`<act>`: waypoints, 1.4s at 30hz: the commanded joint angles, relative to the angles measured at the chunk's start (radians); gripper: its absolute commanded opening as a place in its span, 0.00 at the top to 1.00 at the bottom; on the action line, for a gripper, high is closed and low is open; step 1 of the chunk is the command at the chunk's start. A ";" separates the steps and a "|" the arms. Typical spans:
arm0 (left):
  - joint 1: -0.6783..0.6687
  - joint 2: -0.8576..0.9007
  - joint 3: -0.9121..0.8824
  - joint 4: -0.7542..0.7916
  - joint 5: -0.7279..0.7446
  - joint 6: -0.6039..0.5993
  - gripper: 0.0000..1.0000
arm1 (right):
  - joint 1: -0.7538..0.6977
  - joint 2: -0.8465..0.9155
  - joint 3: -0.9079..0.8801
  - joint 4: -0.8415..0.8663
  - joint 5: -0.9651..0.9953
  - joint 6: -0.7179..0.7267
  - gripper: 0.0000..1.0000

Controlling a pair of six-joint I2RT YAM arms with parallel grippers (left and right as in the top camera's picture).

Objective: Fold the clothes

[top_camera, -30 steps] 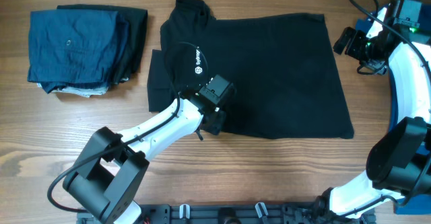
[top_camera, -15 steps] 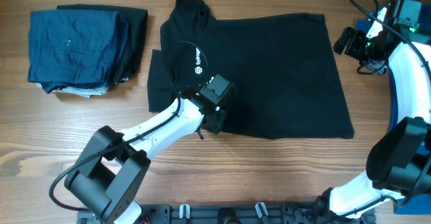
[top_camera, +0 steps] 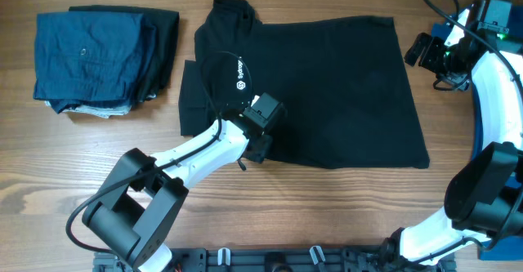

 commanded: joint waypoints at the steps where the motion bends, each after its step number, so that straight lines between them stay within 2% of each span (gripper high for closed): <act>1: -0.003 0.009 -0.009 0.012 -0.054 -0.009 0.70 | -0.002 -0.007 0.008 0.002 0.002 -0.017 0.00; 3: -0.003 0.009 -0.009 0.023 -0.053 -0.026 0.74 | -0.002 -0.007 0.008 0.002 0.002 -0.017 0.00; 6: -0.003 0.009 -0.009 0.034 -0.054 -0.029 0.88 | -0.002 -0.007 0.008 0.002 0.002 -0.017 0.00; 9: -0.003 0.009 -0.009 0.032 -0.054 -0.029 0.96 | -0.002 -0.007 0.008 0.002 0.002 -0.017 0.00; 20: -0.003 -0.002 -0.009 0.026 -0.054 -0.029 0.96 | -0.002 -0.007 0.008 0.002 0.002 -0.017 0.00; 27: -0.003 -0.111 -0.007 0.011 -0.058 -0.029 0.96 | -0.002 -0.007 0.008 0.003 -0.002 -0.016 0.00; 29: -0.003 -0.162 -0.007 0.002 -0.075 -0.029 0.94 | -0.002 -0.007 0.008 0.000 -0.002 -0.016 0.00; 33: -0.003 -0.249 -0.007 0.000 -0.118 -0.028 0.70 | -0.002 -0.007 0.008 -0.014 -0.053 -0.016 0.00; 38: 0.009 -0.267 -0.007 0.003 -0.174 -0.028 0.62 | -0.002 -0.007 0.008 -0.101 -0.138 -0.017 0.00; 40: 0.025 -0.258 -0.007 0.007 -0.174 -0.028 0.53 | -0.002 -0.007 0.008 -0.119 -0.134 -0.020 0.00; 41: 0.035 -0.251 -0.007 0.015 -0.174 -0.028 0.44 | -0.002 -0.007 0.007 -0.131 -0.133 -0.019 0.00; 42: 0.048 -0.243 -0.008 0.034 -0.169 -0.029 0.42 | -0.002 -0.007 0.003 -0.137 -0.133 -0.019 0.00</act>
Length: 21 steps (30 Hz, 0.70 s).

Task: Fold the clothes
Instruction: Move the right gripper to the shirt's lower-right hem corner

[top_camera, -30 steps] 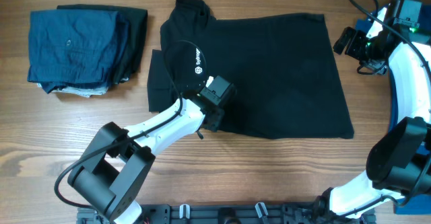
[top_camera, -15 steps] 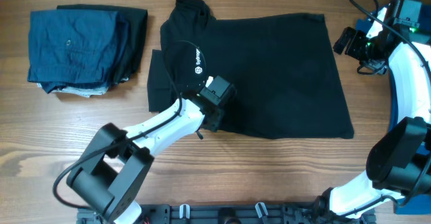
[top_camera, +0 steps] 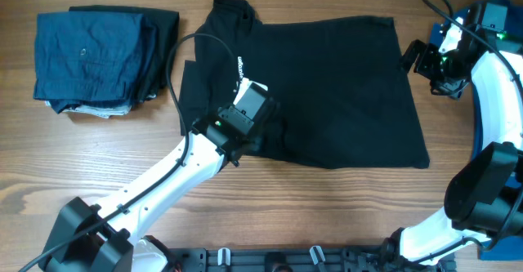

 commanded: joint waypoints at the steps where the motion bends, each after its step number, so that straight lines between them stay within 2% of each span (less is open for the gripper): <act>1: 0.046 0.025 -0.007 0.047 -0.029 -0.004 0.42 | -0.002 -0.007 0.000 -0.021 -0.036 -0.019 0.00; 5: 0.088 0.068 -0.008 0.183 0.064 -0.004 0.45 | -0.002 -0.007 -0.035 -0.018 -0.027 -0.019 0.00; 12: 0.097 0.176 -0.008 0.238 0.132 0.001 0.65 | -0.002 -0.006 -0.093 -0.042 0.051 -0.019 0.00; 18: 0.097 0.192 -0.008 0.210 0.161 0.011 0.64 | -0.002 -0.006 -0.113 -0.043 0.050 -0.018 0.00; 21: 0.097 0.192 -0.008 0.193 0.161 0.011 0.61 | -0.002 -0.006 -0.115 -0.053 0.050 -0.017 0.00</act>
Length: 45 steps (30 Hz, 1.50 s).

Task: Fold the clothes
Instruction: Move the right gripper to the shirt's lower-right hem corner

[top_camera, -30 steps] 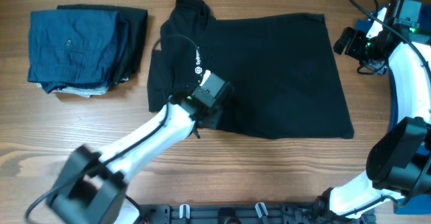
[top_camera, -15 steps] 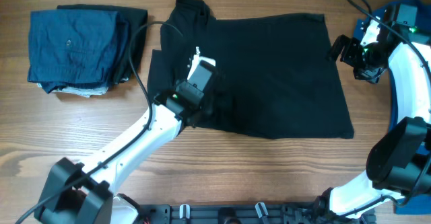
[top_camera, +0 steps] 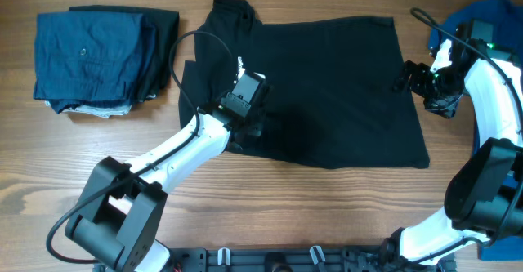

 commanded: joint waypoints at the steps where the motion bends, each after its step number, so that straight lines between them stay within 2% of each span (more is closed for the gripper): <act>1: 0.002 0.003 -0.007 -0.012 0.019 0.013 0.60 | -0.002 -0.006 -0.013 -0.012 0.021 -0.011 0.00; 7: 0.002 0.033 -0.007 0.000 0.019 0.012 0.57 | -0.002 -0.006 -0.063 -0.030 0.029 -0.002 0.00; 11: 0.002 0.058 -0.007 0.003 0.019 0.013 0.58 | -0.003 -0.006 -0.101 -0.034 0.114 0.072 0.00; 17: 0.002 0.059 -0.007 0.014 0.019 0.013 0.64 | -0.003 -0.006 -0.150 -0.042 0.123 0.103 0.00; 21: 0.002 0.059 -0.007 0.015 0.019 0.013 0.77 | -0.004 -0.006 -0.152 -0.073 0.182 0.124 0.00; 23: 0.002 0.059 -0.007 0.015 0.019 0.013 0.80 | -0.009 -0.006 -0.152 -0.087 0.230 0.159 0.00; 34: 0.002 0.059 -0.007 0.010 0.018 0.013 0.79 | -0.119 -0.006 -0.154 -0.186 0.242 0.212 0.00; 37: 0.002 0.059 -0.007 0.002 -0.001 0.013 0.79 | -0.145 -0.006 -0.179 -0.178 0.230 0.233 0.00; 45: 0.002 0.059 -0.007 0.000 -0.012 0.013 0.79 | -0.154 -0.006 -0.316 0.002 0.129 0.234 0.00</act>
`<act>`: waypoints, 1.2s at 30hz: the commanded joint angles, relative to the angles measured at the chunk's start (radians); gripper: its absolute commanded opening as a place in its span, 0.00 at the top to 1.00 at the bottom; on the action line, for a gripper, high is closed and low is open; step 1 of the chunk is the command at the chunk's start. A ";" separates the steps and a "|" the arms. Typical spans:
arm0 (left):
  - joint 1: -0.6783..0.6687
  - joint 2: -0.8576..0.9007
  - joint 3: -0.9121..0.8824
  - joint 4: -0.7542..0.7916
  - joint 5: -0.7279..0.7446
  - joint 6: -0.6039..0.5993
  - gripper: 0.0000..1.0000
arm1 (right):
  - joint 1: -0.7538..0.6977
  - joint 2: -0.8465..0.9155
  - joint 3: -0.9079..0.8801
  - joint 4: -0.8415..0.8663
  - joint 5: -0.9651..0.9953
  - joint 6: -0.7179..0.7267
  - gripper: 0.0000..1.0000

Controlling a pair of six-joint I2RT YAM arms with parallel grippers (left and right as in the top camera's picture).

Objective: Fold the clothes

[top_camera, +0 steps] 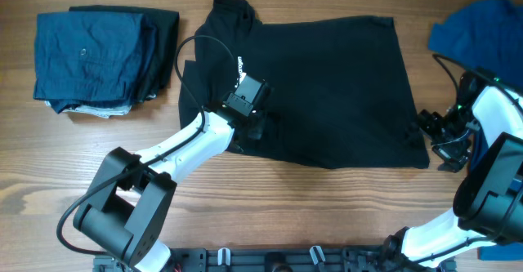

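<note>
A black shirt (pixel 327 84) lies spread flat in the middle of the table, collar at the upper left. My left gripper (pixel 252 129) rests on the shirt's lower left part near the front edge. Its fingers are buried in the dark fabric under the wrist and appear pinched on it. My right gripper (pixel 426 131) sits low at the shirt's right edge, just above the lower right corner (pixel 423 161). Its fingers point at the cloth, spread, with nothing between them.
A stack of folded blue and dark clothes (pixel 98 55) sits at the far left. A loose blue garment (pixel 478 27) lies at the far right corner. Bare wooden table (pixel 327 207) runs along the front.
My right gripper has moved from the shirt's upper right edge down to its lower right corner. The left gripper has stayed where it was on the lower left part.
At first my left gripper stood at the shirt's front edge and the right was off the far right side. The left then sat slightly further in on the cloth. The right came to the shirt's right edge, and is now low at the corner.
</note>
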 commanded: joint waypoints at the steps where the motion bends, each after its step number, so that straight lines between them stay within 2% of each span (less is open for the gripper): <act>1: 0.002 0.007 -0.007 0.000 -0.017 0.009 0.79 | 0.000 -0.006 -0.062 0.063 -0.046 0.018 0.00; 8: 0.002 0.007 -0.007 0.000 -0.017 0.009 0.79 | 0.000 -0.006 -0.159 0.205 -0.047 0.020 0.00; 10: 0.002 0.007 -0.007 0.000 -0.017 0.009 0.79 | 0.000 -0.006 -0.184 0.246 -0.046 0.034 0.04; 12: 0.002 0.007 -0.007 0.000 -0.017 0.009 0.80 | 0.000 -0.006 -0.188 0.256 -0.045 0.033 0.16; 14: 0.002 0.007 -0.007 0.000 -0.017 0.009 0.80 | 0.000 -0.006 -0.187 0.264 -0.045 0.032 0.37; 15: 0.002 0.007 -0.007 0.000 -0.017 0.009 0.80 | 0.000 -0.006 -0.187 0.266 -0.045 0.032 0.51; 18: 0.002 0.007 -0.007 -0.001 -0.017 0.008 0.81 | 0.000 -0.006 -0.187 0.268 -0.045 0.011 0.78; 22: 0.002 0.001 -0.007 -0.002 -0.017 0.000 0.84 | 0.000 -0.006 -0.187 0.271 -0.045 -0.027 0.94; 24: 0.003 -0.020 -0.005 -0.012 -0.028 -0.018 0.89 | 0.000 -0.006 -0.187 0.272 -0.045 -0.031 0.96; 27: 0.008 -0.047 0.005 -0.044 -0.084 -0.107 0.93 | 0.000 -0.006 -0.187 0.276 -0.045 -0.031 0.96; 32: 0.010 -0.052 0.005 -0.046 -0.084 -0.105 0.92 | 0.000 -0.006 -0.187 0.278 -0.045 -0.031 0.96; 34: 0.010 -0.052 0.005 -0.045 -0.084 -0.104 0.89 | 0.000 -0.006 -0.187 0.278 -0.045 -0.031 0.96; 35: 0.010 -0.052 0.005 -0.043 -0.084 -0.104 0.83 | 0.000 -0.006 -0.187 0.278 -0.045 -0.031 0.96; 36: 0.009 -0.052 0.005 -0.042 -0.079 -0.105 0.69 | 0.000 -0.006 -0.187 0.278 -0.045 -0.031 0.96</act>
